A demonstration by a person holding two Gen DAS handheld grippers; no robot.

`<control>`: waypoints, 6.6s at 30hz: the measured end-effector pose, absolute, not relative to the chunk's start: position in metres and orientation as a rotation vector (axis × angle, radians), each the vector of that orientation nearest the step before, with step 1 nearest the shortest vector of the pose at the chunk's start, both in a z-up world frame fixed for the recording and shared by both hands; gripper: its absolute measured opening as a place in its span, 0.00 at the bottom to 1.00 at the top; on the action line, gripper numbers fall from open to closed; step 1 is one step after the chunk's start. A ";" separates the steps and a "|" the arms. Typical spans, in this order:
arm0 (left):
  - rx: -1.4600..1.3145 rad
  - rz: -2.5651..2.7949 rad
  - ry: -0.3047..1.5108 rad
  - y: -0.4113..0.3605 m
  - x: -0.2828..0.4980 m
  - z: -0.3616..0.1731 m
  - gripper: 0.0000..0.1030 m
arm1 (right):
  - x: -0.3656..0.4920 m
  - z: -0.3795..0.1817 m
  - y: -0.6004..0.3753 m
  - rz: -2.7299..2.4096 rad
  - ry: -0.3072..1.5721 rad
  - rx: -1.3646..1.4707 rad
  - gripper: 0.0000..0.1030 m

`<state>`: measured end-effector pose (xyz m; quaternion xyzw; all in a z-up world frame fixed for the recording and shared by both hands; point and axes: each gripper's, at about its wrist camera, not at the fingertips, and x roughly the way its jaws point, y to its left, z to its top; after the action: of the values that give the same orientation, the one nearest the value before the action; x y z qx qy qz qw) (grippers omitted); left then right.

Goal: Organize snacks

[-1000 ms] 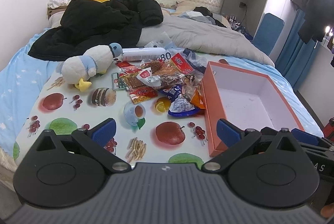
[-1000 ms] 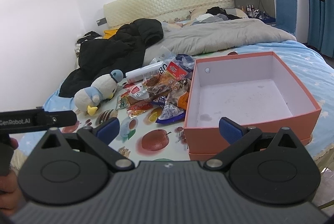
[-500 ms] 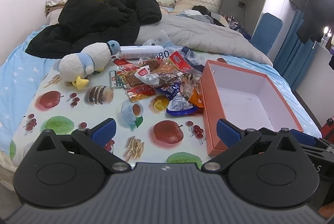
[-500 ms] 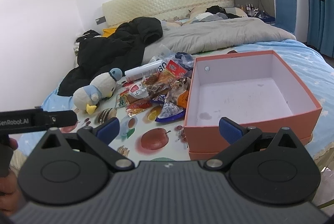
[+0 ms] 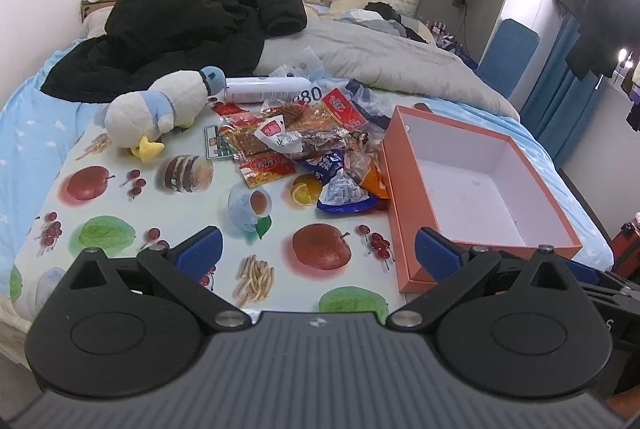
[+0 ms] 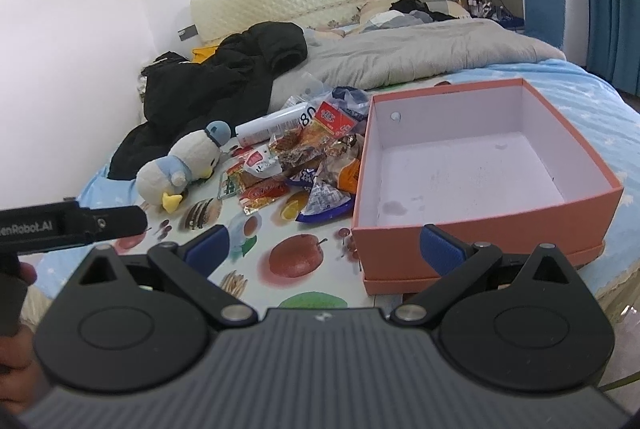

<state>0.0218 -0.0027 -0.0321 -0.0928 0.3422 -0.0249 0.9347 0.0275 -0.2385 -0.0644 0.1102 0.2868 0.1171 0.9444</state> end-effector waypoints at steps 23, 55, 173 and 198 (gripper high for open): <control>-0.203 -0.071 0.691 0.014 0.060 -0.076 0.99 | 0.045 -0.093 -0.230 0.266 0.584 0.262 0.91; -0.330 -0.169 0.748 0.054 0.279 -0.150 0.90 | 0.146 -0.170 -0.102 0.243 0.428 -0.037 0.74; 0.102 -0.317 1.047 0.027 0.199 -0.224 0.56 | 0.133 -0.215 -0.140 0.385 0.733 -0.089 0.50; -0.216 -0.029 0.872 0.034 0.113 -0.134 0.48 | 0.102 -0.147 -0.176 0.368 0.639 0.057 0.27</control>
<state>0.1127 0.0345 -0.1339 -0.1044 0.4214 -0.0141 0.9007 0.1024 -0.1762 -0.1469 0.0280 0.3123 0.1800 0.9324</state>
